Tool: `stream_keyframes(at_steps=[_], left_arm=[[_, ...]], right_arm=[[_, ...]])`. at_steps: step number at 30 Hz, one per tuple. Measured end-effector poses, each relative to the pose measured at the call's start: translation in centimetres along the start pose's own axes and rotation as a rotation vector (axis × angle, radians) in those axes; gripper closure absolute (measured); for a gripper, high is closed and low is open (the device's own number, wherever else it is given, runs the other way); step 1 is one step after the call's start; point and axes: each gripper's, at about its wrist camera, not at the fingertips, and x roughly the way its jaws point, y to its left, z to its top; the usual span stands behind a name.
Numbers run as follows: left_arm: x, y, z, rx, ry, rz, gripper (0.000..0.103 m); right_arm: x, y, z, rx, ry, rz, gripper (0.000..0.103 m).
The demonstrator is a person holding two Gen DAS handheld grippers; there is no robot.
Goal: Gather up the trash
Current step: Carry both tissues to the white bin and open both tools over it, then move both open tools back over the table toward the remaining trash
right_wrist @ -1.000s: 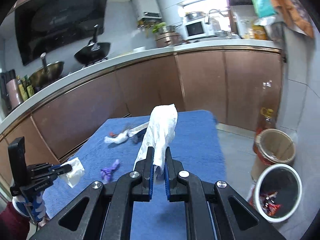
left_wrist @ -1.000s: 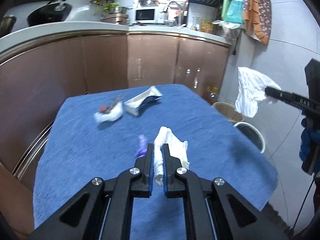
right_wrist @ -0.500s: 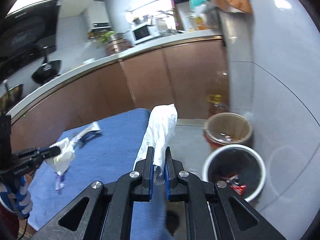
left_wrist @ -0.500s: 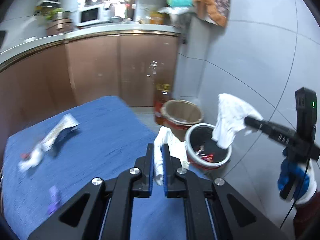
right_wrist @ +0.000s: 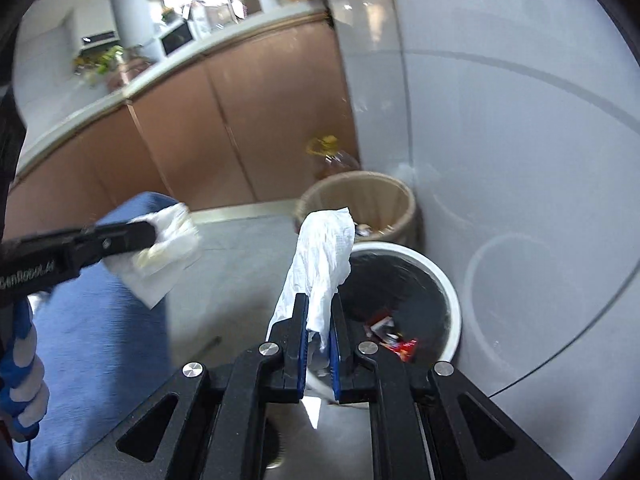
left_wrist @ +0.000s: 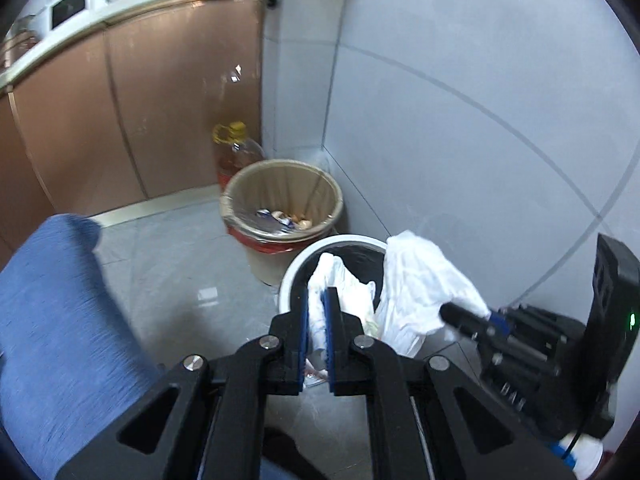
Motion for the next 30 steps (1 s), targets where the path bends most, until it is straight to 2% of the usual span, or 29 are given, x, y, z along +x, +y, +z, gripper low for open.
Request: stream_keyframes(at_steps=[4,10,16,18,24,27,30], left_arm=[[4.6,-0.9,1.6,0.004,0.037,-0.008,0.094],[9.0,-0.6,2.5,-0.024,0.074,-0.021,0.093],[12.4,-0.1,2.9,-0.055,0.119,-0.059,0.091],[12.7,0.0,2.8,-0.065,0.125,-0.074,0.091],[11.2,0.1,2.7,-0.081,0.107,-0.090,0.089],[9.4,0.2,2.5,-0.088,0.083,-0.084,0.068],[6.5,0.4,2.0,-0.092,0.041,-0.082,0.067]], right_arm=[[2.9,-1.6,0.1,0.024,0.038,-0.033,0.094],[6.3,-2.8,-0.7,0.027,0.102,-0.068,0.094],[8.2,-3.6,-1.0,0.032,0.130,-0.106,0.075],[8.0,-3.7,-1.1,0.036,0.130,-0.114,0.066],[6.2,-3.1,-1.3,0.041,0.109,-0.121,0.050],[4.8,-2.6,-1.0,0.040,0.086,-0.122,0.041],[3.2,-1.6,-0.6,0.025,0.059,-0.123,0.035]])
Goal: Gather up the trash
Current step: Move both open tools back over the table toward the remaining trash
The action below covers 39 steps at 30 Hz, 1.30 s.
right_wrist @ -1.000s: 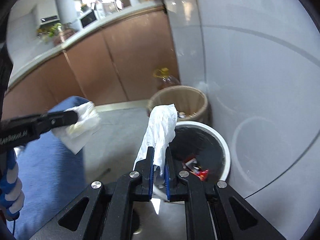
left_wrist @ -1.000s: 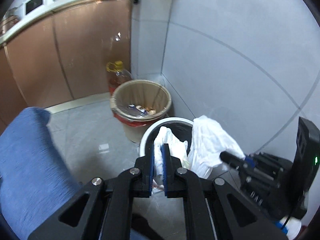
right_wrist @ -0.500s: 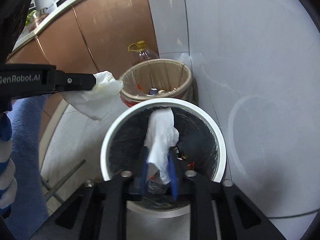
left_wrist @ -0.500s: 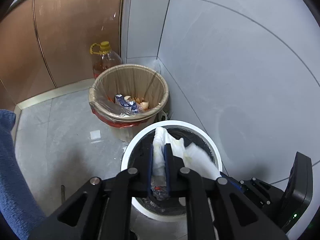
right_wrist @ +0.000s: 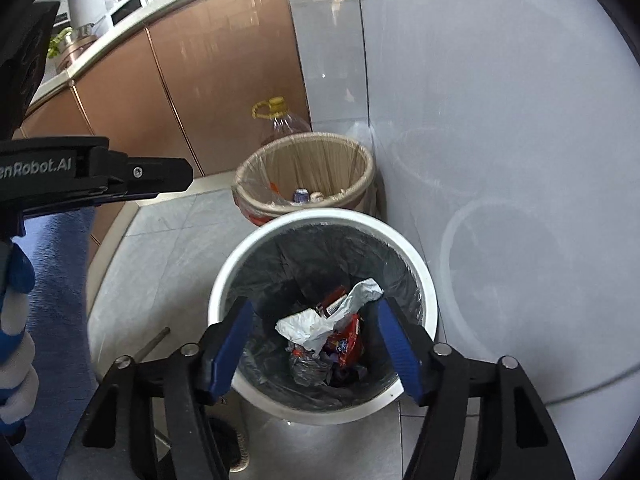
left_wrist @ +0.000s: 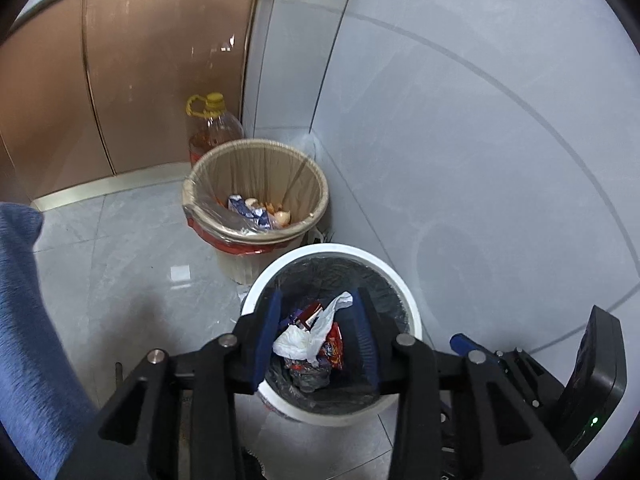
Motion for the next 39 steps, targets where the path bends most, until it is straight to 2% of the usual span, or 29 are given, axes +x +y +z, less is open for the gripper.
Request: stream_keyframes(at_steps=[6,12,20,27,31,39], left_arm=[[-6.8,0.2,-1.8,0.001,-0.094,0.042,0.067],[-14.2,1.4,-4.4,-0.005,-0.182,0.100,0.067],[-23.1,4.2,-8.9,-0.050,-0.296,0.184,0.067],[-28.6,6.7,-12.9,-0.106,-0.363,0.243,0.067],[-31.3,8.0,-15.7,-0.125,-0.390,0.273,0.062],[-35.6,12.5,-20.5,-0.184,-0.427,0.346,0.062]], right_arm=[[-3.9,2.5,0.1,-0.047,-0.058,0.012,0.032],[-9.6,5.0,-0.1,-0.058,-0.133,0.052,0.031],[-16.0,9.1,0.3,-0.102,-0.224,0.148,0.031],[-19.8,13.4,-0.1,-0.179,-0.270,0.210,0.031],[-21.2,15.8,-0.7,-0.225,-0.290,0.227,0.030],[-22.7,20.3,-1.5,-0.318,-0.296,0.283,0.029]])
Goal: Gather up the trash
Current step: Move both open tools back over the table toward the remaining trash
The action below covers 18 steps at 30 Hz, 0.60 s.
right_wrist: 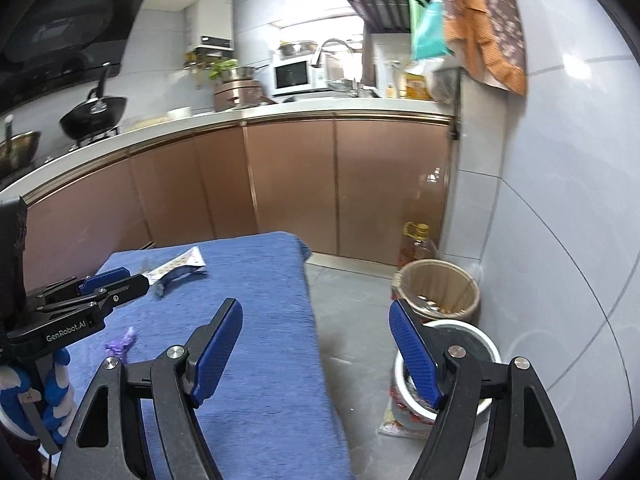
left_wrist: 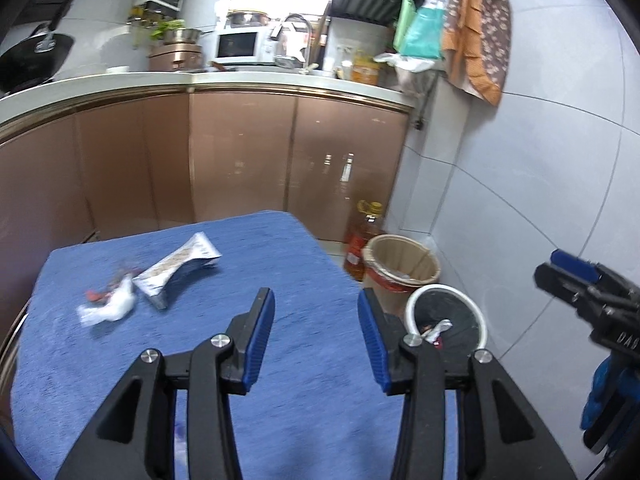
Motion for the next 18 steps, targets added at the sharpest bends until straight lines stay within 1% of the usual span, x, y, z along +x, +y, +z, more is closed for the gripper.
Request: stream_keyframes(at_steps=[8,13,18], left_arm=[[-1.1,8.2,-2.0,-0.060,0.019,0.124,0.062],[0.1,14.4,-3.5,-0.143,0.065,0.202,0.062],[1.2,19.3,-4.7,-0.228,0.088,0.247,0.062]], right_arm=[[2.0,4.1,0.9,-0.042,0.029,0.093,0.027],[5.0,6.1,1.3,-0.068,0.070,0.141,0.027],[8.2,8.0,1.2,-0.100,0.113,0.184,0.027]])
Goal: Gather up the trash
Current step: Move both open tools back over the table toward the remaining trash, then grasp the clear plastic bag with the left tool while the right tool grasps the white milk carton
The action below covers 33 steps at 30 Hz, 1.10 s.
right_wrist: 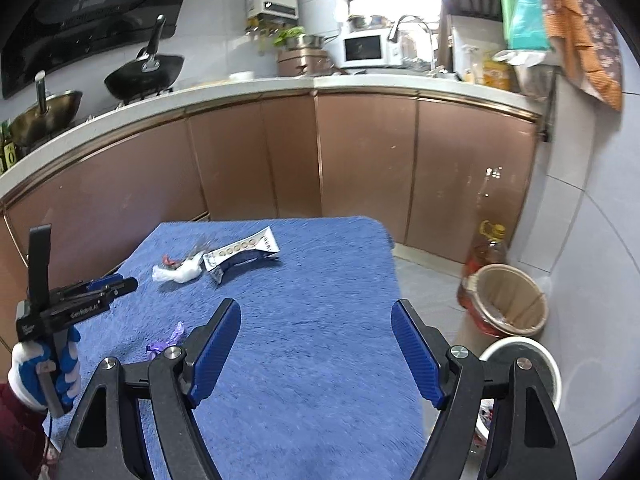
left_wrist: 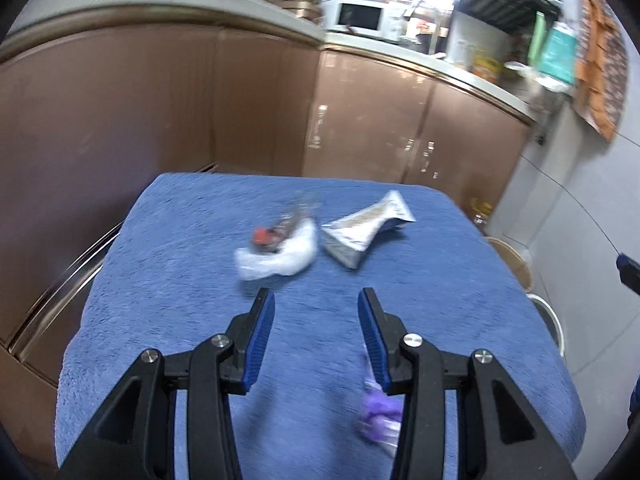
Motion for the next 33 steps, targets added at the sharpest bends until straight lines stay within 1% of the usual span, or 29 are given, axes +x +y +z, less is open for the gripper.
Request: stream_keyframes(at_steps=[5,8,12,17,22,24,27,30,33], left_arm=[[2.6,2.7,0.8,-0.060,0.021,0.014,0.061],[4.1,3.6,1.2,-0.087,0.035,0.012,0.061],[6.2,4.6,1.2,-0.116,0.059,-0.002,0.060],[8.0,5.6,1.6,-0.149,0.076,-0.042,0.060],[9.4,5.9,2.2,-0.159,0.082,-0.071,0.060],[10.0,5.9,2.2,-0.157,0.084,-0.079,0.060],[10.5,5.7,2.1,-0.150,0.085,-0.084,0.060],[10.8,5.7,2.1,-0.138,0.086,-0.083,0.061],[11.0,5.9,2.2,-0.142,0.086,-0.101,0.063]], right_arm=[[3.8,0.6,0.4,-0.002,0.043,0.049,0.026],[5.7,0.9,0.5,0.000,0.067,0.079,0.026],[7.9,1.5,0.5,-0.006,0.095,0.110,0.026],[11.3,2.4,1.1,0.023,0.134,0.185,0.025],[14.8,3.5,2.4,0.098,0.173,0.292,0.022],[16.3,4.1,2.9,0.131,0.199,0.312,0.022],[18.6,5.0,3.7,0.189,0.232,0.327,0.022],[21.0,5.6,4.6,0.277,0.268,0.340,0.022],[22.9,5.7,5.2,0.349,0.298,0.340,0.022]])
